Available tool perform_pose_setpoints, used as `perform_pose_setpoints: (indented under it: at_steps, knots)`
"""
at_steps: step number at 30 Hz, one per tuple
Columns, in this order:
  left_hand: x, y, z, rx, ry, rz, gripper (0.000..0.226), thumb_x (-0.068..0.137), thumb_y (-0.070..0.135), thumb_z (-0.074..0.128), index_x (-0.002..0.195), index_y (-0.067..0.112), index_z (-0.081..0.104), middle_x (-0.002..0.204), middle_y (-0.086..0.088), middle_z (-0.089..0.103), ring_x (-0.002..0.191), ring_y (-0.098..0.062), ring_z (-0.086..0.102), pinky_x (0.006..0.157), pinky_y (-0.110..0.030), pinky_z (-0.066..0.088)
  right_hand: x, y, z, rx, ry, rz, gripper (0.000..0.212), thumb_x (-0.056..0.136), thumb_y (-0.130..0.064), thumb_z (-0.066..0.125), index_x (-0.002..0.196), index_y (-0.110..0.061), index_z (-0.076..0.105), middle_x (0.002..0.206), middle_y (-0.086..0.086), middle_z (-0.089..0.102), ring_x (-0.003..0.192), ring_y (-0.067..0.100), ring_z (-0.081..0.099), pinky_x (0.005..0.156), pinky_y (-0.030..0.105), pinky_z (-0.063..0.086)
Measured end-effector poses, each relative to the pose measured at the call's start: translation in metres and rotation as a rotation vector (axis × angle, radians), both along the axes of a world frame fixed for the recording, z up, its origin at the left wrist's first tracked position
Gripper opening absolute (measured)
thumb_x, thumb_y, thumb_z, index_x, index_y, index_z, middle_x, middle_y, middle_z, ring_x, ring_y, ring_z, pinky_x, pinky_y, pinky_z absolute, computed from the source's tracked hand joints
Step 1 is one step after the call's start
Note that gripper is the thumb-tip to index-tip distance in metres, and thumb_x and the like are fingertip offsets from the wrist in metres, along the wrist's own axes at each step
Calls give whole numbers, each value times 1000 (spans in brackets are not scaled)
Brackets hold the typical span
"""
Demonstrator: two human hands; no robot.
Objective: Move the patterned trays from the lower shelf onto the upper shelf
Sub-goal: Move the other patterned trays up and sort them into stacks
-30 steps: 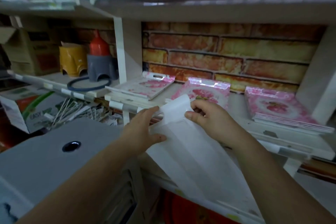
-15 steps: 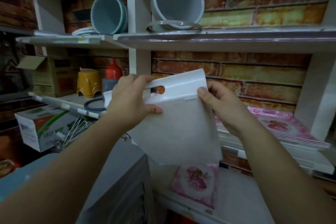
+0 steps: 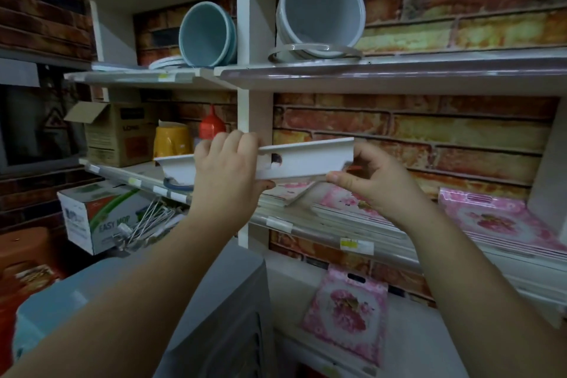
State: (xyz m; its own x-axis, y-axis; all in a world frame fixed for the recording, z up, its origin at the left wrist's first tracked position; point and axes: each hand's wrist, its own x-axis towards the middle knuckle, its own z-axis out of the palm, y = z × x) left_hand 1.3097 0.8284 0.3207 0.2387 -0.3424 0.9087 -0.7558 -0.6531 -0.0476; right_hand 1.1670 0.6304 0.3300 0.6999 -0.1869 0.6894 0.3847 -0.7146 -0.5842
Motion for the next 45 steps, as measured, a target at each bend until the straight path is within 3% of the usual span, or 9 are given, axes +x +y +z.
perform_pose_setpoints:
  at_steps: [2,6,11,14,16,19,26,36,45]
  knots:
    - [6,-12,-12,15,57,-12,54,64,48,81,100,19,53,94,0,58,90,-25,52,85,-42,36,-2,-4,-5,-66,24,-55,27,83,-29,75,98,-49,64,98,-24,67,92,-2,64,67,12,47]
    - [9,-51,-32,41,109,-67,52,63,46,82,97,20,53,90,1,60,86,-25,54,81,-42,38,-9,-28,-14,-121,59,-154,31,82,-28,76,99,-50,62,103,-29,65,98,-10,58,76,2,41]
    - [8,-113,-44,128,114,-123,51,62,45,84,96,20,54,89,1,61,85,-25,55,80,-41,39,-26,-76,-33,-79,130,-241,36,82,-26,77,81,-58,60,85,-43,58,82,-20,54,65,0,38]
    - [9,-151,-49,188,102,-155,52,61,43,86,96,18,56,89,0,62,86,-26,57,81,-41,40,-31,-110,-48,-78,172,-313,36,83,-27,77,69,-52,55,73,-34,56,70,-15,52,59,9,40]
    - [9,-181,-52,240,77,-170,52,60,40,86,95,17,56,89,-2,61,87,-28,56,81,-43,41,-33,-137,-60,-75,255,-373,17,82,-37,75,90,-39,60,95,-21,62,91,-5,58,72,20,46]
    - [10,-218,-59,323,20,-198,46,63,38,84,91,16,55,88,-5,61,85,-31,57,78,-45,44,-33,-174,-78,-99,389,-465,47,83,-43,73,123,-24,59,117,-15,55,109,6,53,76,14,40]
    - [26,-283,-97,562,82,-233,46,75,41,74,112,18,59,105,-5,61,101,-32,56,86,-45,45,-18,-237,-105,-197,519,-478,19,90,-30,68,107,-24,61,108,-5,60,97,14,58,86,34,51]
    - [45,-318,-115,649,147,-175,93,70,54,75,146,20,35,138,-8,48,132,-32,40,108,-54,31,15,-276,-126,-216,530,-455,58,81,-51,70,132,-43,44,134,-10,50,122,12,43,97,31,43]
    - [72,-348,-150,705,296,-100,106,83,65,50,147,28,-26,162,-3,7,149,-26,3,118,-57,5,31,-293,-143,-253,517,-483,74,77,-59,69,139,-46,31,137,-10,44,128,14,32,102,34,29]
